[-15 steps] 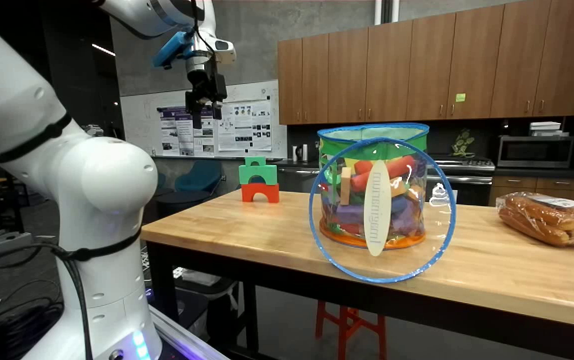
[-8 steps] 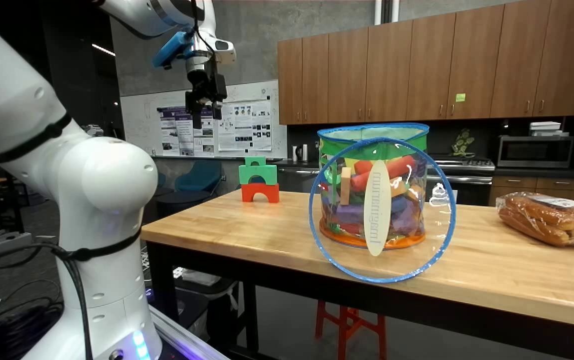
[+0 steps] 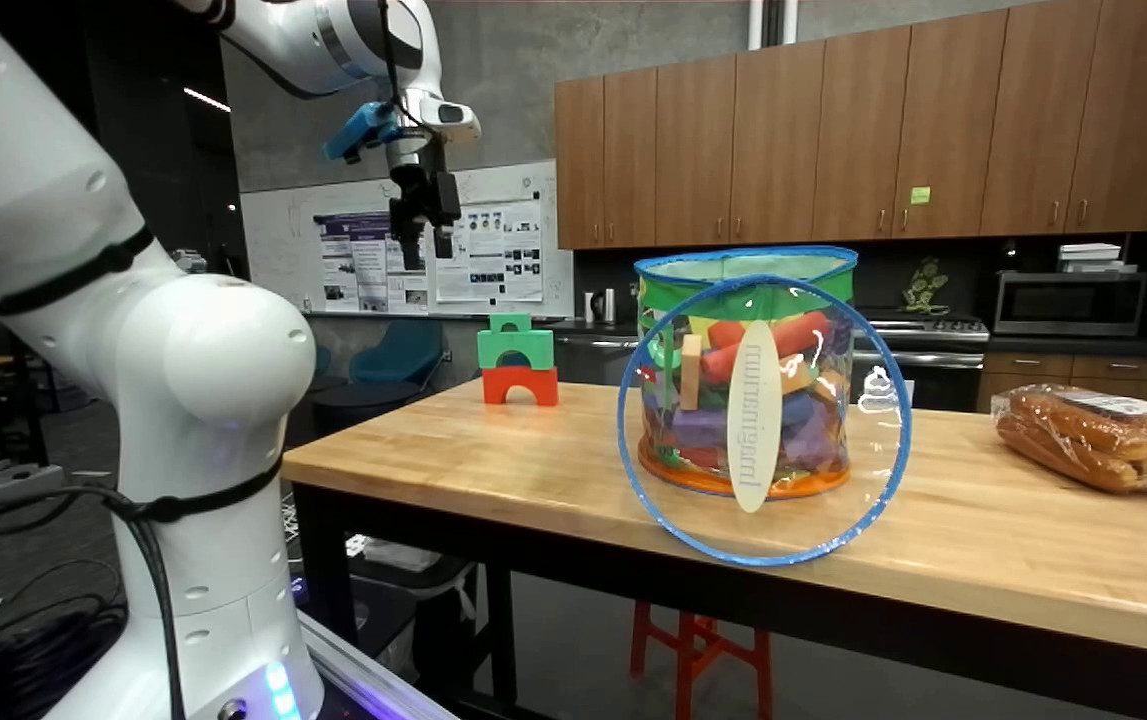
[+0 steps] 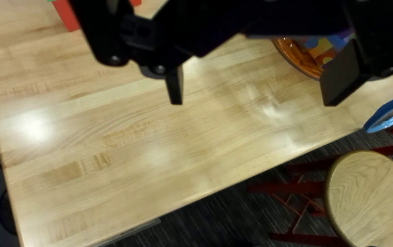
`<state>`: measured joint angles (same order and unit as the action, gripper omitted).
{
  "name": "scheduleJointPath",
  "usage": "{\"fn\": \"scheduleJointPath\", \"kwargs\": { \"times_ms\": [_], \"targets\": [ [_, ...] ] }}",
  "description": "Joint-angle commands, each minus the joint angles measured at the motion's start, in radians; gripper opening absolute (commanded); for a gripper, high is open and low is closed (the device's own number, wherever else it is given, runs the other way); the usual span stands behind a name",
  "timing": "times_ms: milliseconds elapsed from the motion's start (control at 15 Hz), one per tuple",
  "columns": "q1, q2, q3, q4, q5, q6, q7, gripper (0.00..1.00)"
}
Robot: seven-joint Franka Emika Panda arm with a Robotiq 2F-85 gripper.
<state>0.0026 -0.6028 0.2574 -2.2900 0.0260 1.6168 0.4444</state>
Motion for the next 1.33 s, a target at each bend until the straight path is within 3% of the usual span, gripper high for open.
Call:
{"fn": "scheduleJointPath", "kwargs": {
  "times_ms": [0,400,800,1267],
  "targets": [
    [-0.004,0.082,0.011,0.052,0.015,0.071,0.094,1.00],
    [-0.011,0.223,0.018,0.163,0.017,0.162,0.313,1.00],
    [0.006,0.385,0.008,0.307,0.017,0.176,0.581,1.00],
    [0.058,0.561,-0.008,0.476,-0.031,0.225,0.862,1.00]
  ]
}}
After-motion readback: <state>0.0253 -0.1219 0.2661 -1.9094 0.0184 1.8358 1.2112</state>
